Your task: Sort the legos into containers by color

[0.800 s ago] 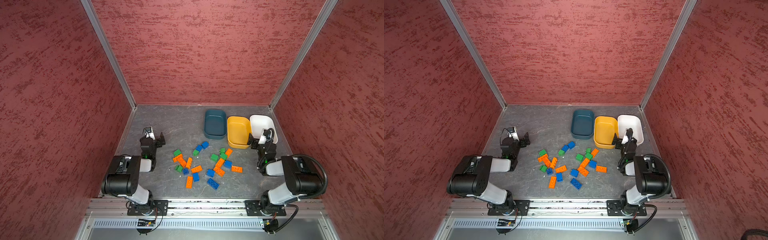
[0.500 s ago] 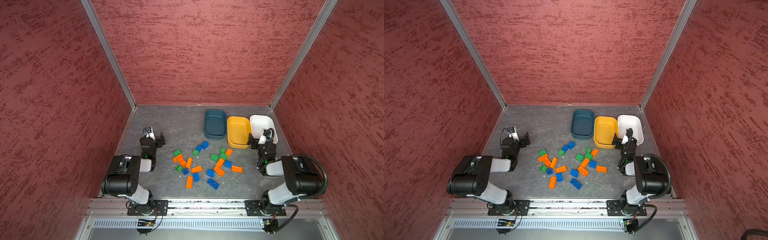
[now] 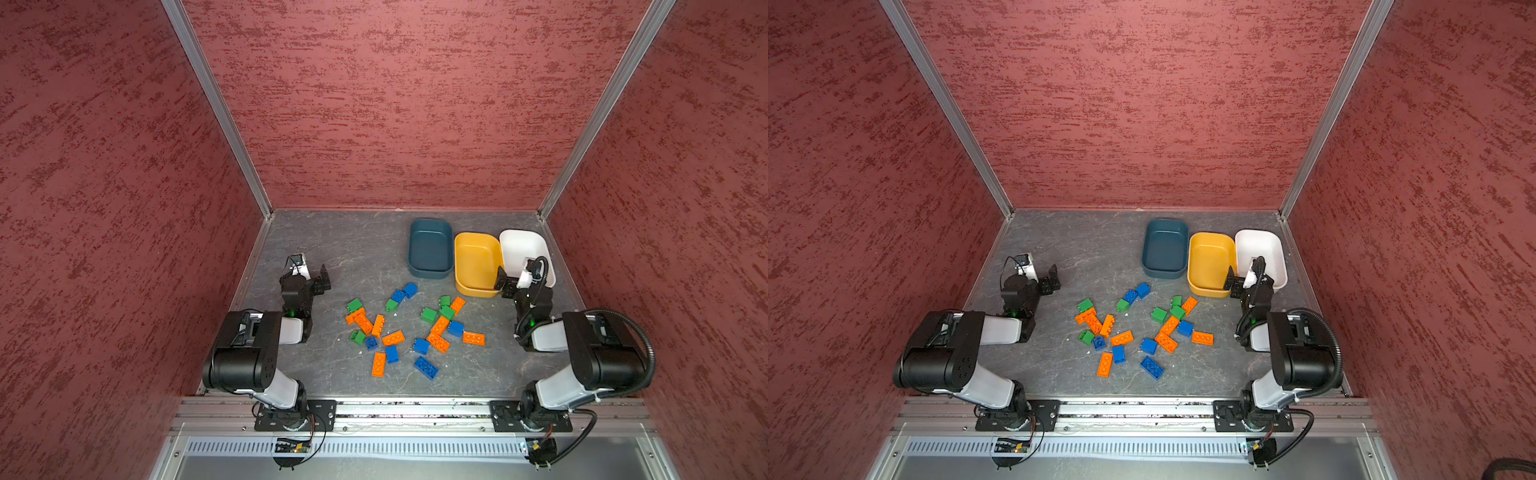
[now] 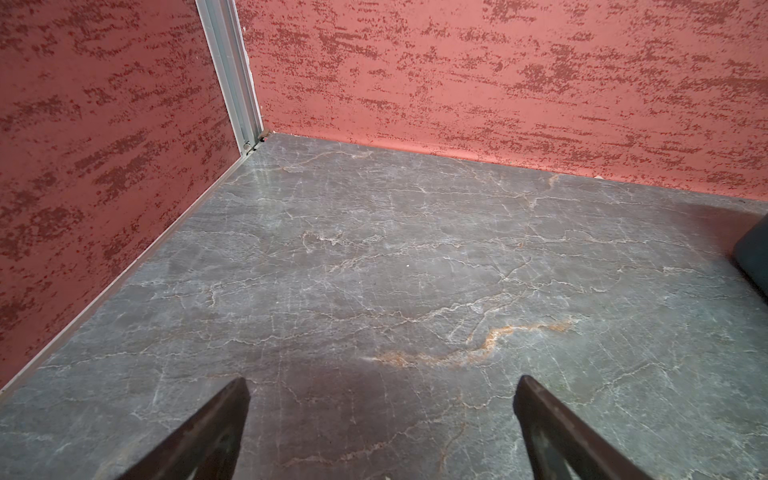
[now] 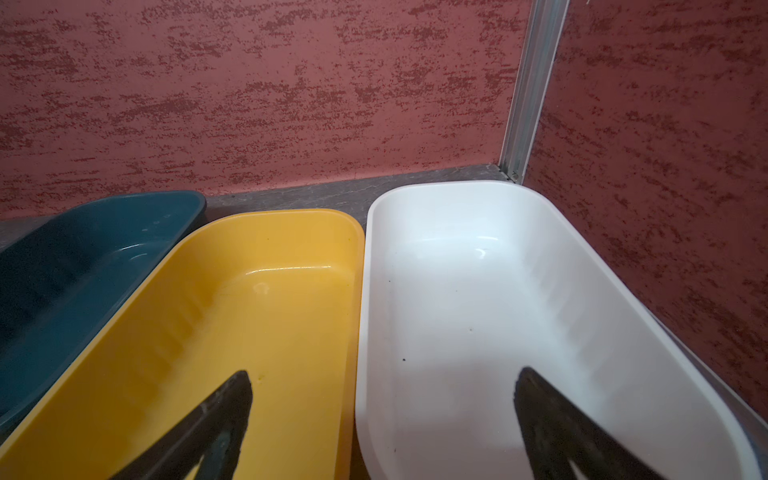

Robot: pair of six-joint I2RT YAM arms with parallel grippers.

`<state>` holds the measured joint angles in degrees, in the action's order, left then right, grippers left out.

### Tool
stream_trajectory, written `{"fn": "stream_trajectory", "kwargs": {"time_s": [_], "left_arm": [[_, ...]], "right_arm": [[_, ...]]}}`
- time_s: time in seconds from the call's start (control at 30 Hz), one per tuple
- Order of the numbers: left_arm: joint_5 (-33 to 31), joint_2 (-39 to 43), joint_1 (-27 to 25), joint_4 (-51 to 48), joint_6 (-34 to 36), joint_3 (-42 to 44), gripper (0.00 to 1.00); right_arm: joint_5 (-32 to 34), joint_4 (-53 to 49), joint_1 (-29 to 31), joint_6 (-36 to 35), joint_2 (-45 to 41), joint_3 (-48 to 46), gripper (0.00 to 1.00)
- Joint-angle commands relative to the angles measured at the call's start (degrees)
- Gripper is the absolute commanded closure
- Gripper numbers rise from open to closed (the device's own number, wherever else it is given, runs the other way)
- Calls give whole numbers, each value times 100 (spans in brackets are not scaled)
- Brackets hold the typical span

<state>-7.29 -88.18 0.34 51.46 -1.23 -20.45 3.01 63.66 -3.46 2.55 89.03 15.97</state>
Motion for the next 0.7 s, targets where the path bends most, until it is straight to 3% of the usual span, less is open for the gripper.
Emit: {"fn": "stream_trajectory", "kwargs": {"time_s": [0.0,0.5,0.6,0.67], "left_arm": [[143,19,41,160,-28,-38,1],[64,21,-4,200,15,-24,1],[-56,454,-131,-389,147,-141,1],[-480,889,-336,-1194,256,-413,1]], "right_arm": [[-46,226,20,-74,-35,30,1],[-35,213,20,-56,-62,41,1],[-31,-479,20,-61,-522,241,1],[-82,-1302,20,-91,-975,539,1]]}}
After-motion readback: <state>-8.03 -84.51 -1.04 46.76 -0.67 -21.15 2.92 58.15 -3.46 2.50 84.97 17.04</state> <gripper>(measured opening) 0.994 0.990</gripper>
